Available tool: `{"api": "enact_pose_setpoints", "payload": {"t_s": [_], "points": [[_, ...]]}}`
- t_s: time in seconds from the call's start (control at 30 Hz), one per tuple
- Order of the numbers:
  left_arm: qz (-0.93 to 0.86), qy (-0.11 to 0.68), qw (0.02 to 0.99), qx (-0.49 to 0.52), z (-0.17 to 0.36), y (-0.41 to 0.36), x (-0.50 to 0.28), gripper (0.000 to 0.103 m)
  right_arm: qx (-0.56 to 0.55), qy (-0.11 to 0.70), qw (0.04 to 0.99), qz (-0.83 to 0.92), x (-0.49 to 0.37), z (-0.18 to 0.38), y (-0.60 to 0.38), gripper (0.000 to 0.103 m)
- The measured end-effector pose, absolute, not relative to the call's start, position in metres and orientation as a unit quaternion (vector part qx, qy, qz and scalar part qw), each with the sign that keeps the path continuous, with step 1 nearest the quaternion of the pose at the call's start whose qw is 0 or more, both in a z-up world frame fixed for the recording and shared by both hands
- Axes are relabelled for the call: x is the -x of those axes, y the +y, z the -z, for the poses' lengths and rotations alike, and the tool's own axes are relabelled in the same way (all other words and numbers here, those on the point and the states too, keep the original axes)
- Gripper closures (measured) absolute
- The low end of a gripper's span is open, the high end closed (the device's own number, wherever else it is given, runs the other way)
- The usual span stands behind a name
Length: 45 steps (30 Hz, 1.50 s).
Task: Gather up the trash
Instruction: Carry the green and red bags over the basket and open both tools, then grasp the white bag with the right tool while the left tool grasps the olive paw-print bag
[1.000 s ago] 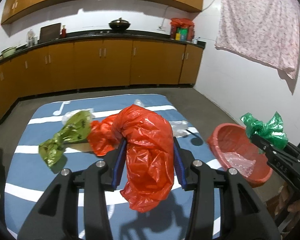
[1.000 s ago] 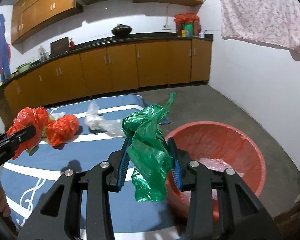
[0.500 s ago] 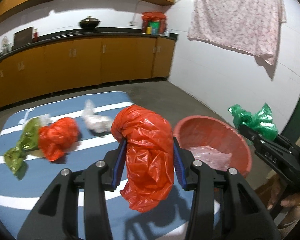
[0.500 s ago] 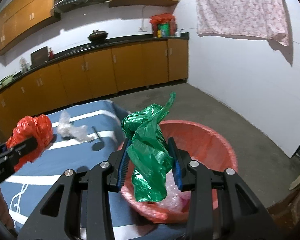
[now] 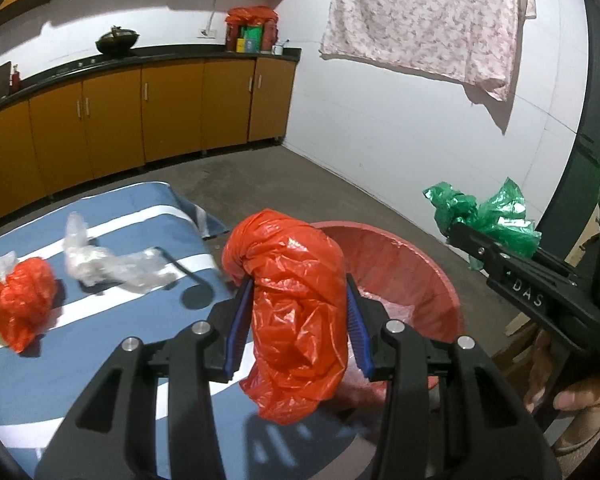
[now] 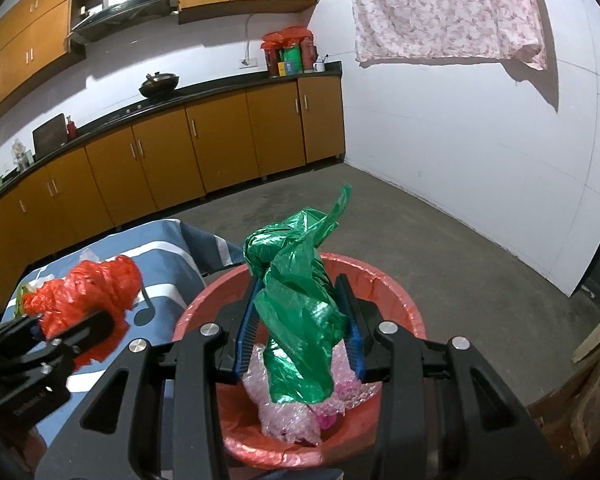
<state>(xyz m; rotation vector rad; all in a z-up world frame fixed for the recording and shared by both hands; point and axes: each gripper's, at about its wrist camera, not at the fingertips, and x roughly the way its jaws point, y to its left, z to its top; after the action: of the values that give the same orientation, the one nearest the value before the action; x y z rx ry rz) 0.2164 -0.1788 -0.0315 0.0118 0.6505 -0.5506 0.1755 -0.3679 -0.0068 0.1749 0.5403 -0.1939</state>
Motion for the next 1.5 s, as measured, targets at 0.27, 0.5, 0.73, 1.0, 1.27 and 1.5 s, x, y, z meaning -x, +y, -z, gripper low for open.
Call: {"api": "enact_pose_setpoints", "payload": {"t_s": [0.27, 0.5, 0.73, 1.0, 1.27, 1.5], "points": [[0.292, 0.337, 0.895, 0.015, 0.040, -0.205, -0.241, 0.048, -0.118, 0.250, 0.956, 0.097, -0.183, -0.001, -0.384, 0.049], [0.281, 0.349, 0.893, 0.028, 0.053, -0.190, -0.246, 0.040, -0.120, 0.244, 0.954, 0.130, -0.170, 0.005, -0.386, 0.019], [0.222, 0.329, 0.918, 0.006, 0.056, -0.149, -0.231, 0.013, -0.062, 0.244, 0.957, 0.147, -0.170, 0.002, -0.364, 0.002], [0.132, 0.326, 0.935, -0.039, 0.068, -0.074, -0.207, 0.006, -0.020, 0.282, 0.954, 0.100, -0.176, 0.017, -0.317, 0.002], [0.017, 0.335, 0.941, -0.041, 0.075, 0.031, -0.198, 0.006, 0.009, 0.302, 0.952, 0.050, -0.185, 0.023, -0.265, 0.002], [-0.064, 0.334, 0.940, -0.015, 0.072, 0.110, -0.195, 0.006, 0.019, 0.315, 0.949, 0.002, -0.198, 0.027, -0.227, 0.002]]}}
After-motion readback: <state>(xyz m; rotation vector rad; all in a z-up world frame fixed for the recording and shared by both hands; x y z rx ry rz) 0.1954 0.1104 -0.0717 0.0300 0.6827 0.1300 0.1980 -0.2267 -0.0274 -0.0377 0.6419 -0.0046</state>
